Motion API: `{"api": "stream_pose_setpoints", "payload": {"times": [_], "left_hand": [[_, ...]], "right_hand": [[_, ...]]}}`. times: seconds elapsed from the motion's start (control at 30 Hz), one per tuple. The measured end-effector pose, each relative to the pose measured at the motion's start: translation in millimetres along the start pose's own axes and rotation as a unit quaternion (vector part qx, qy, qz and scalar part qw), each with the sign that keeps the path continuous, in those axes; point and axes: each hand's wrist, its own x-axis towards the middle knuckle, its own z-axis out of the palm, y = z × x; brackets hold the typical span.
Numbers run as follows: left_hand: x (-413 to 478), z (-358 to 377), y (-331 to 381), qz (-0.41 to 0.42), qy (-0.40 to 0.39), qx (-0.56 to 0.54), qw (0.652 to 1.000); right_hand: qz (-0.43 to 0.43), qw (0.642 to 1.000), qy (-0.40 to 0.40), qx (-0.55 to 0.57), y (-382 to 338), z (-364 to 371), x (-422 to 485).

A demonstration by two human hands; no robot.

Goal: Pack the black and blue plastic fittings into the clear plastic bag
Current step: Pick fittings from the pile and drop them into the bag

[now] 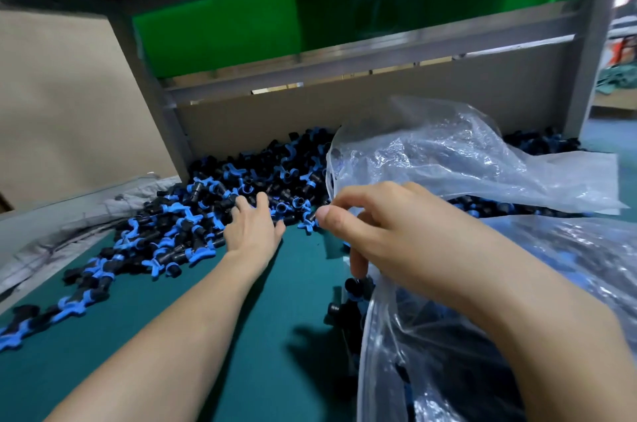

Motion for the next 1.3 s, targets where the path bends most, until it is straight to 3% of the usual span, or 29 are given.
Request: {"api": "stream_pose_setpoints", "payload": {"times": [0.23, 0.37, 0.43, 0.47, 0.5, 0.53, 0.6, 0.67, 0.73, 0.8, 0.93, 1.03, 1.3], "left_hand": [[-3, -6, -23, 0.027, 0.004, 0.03, 0.999], [-14, -20, -44, 0.097, 0.046, 0.097, 0.989], [-28, -26, -53, 0.085, 0.09, -0.018, 0.992], [-39, -30, -55, 0.059, 0.097, -0.134, 0.984], [-50, -35, -53, 0.022, 0.088, -0.286, 0.954], [-63, -40, -50, -0.025, 0.068, -0.45, 0.89], [-94, -51, -40, -0.104, -0.012, -0.705, 0.701], [-126, -54, -30, -0.133, -0.086, -0.825, 0.543], [-150, -54, -22, -0.145, -0.129, -0.874, 0.446], [-165, -57, -17, -0.151, -0.155, -0.894, 0.393], [-176, -65, -13, -0.143, -0.181, -0.903, 0.362], [-178, -69, -13, -0.127, -0.194, -0.902, 0.364], [-179, -69, -14, -0.071, -0.148, -0.865, 0.474]], "right_hand": [[0.007, 1.0, -0.018, 0.002, 1, 2, 2], [0.001, 1.0, -0.017, -0.001, 1, 3, 3], [-0.001, 1.0, -0.015, -0.003, 2, 3, 3], [-0.001, 1.0, -0.016, -0.003, 2, 3, 3], [-0.002, 1.0, -0.017, -0.001, 1, 4, 3], [-0.003, 1.0, -0.019, 0.001, 1, 4, 3], [-0.001, 1.0, -0.023, 0.002, 0, 6, 3], [0.005, 1.0, -0.03, -0.007, 0, 8, 5], [0.012, 0.999, -0.036, -0.019, 1, 10, 5], [0.017, 0.999, -0.044, -0.027, 2, 11, 5], [0.015, 0.997, -0.068, -0.034, 1, 12, 5], [0.012, 0.996, -0.078, -0.044, 3, 15, 6], [0.009, 0.993, -0.08, -0.084, 6, 14, 8]]}}
